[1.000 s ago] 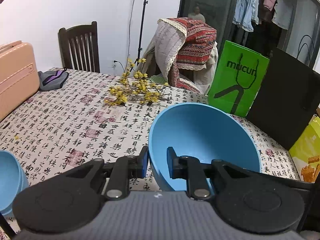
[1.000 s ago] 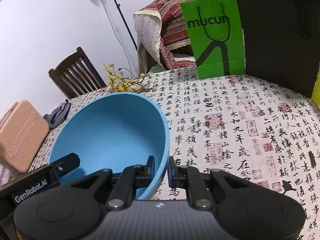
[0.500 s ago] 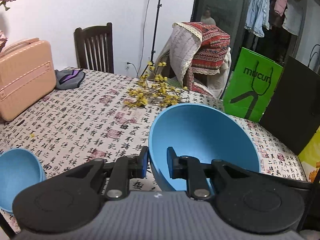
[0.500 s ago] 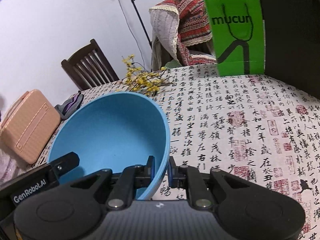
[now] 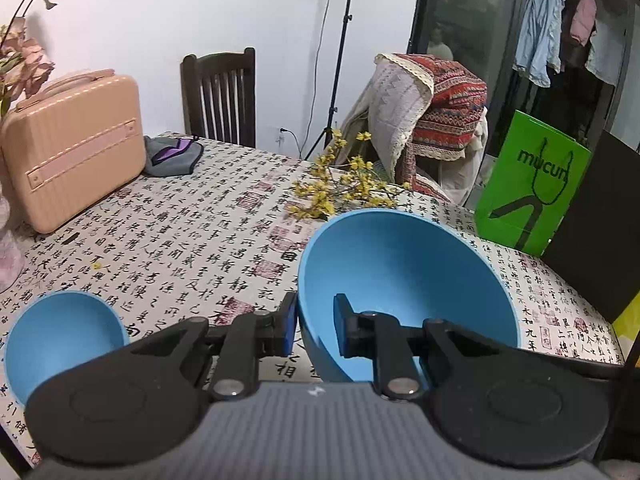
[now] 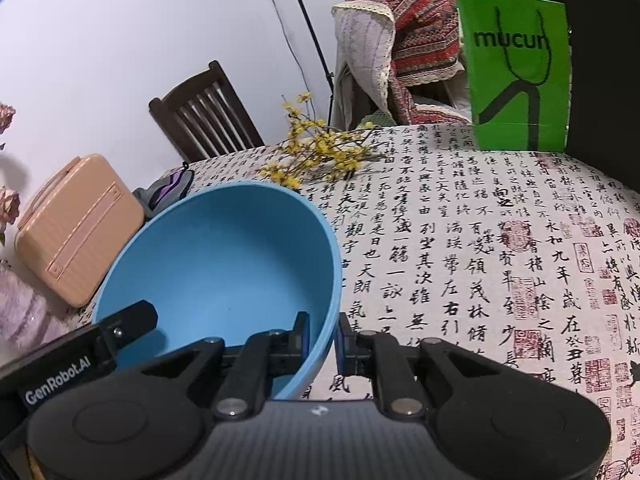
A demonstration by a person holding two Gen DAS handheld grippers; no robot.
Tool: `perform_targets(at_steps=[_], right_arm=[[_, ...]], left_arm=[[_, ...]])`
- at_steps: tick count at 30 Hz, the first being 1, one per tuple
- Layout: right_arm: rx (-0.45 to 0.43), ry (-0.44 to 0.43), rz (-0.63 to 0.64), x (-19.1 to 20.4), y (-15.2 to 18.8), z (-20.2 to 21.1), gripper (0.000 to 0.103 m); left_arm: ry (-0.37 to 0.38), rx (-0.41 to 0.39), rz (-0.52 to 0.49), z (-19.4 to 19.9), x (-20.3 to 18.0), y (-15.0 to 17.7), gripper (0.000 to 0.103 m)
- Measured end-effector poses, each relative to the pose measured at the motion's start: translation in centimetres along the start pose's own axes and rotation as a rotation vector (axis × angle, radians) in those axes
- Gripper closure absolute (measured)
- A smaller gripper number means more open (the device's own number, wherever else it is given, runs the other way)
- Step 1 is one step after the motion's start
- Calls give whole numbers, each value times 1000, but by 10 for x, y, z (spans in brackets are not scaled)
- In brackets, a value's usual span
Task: Organize plates and bowls
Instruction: 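Bring the held blue bowl over the stacked blue bowls beside the pink vase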
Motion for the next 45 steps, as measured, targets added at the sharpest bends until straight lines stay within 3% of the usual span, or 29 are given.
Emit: perform_targets(at_steps=[45], right_arm=[[41, -83, 127, 106, 5, -20, 90]], left_arm=[[-101, -46, 95, 27, 97, -8, 84]])
Point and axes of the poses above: each gripper's, at about its wrist camera, not at the fingertips, and z roughly against the way its jaws point, x to its left, y to its underside, the point moved 2 cm from there along -z, roughly the way its jaws point, and after that the axes turned 6 degrees about x, right-handed, at the moved point
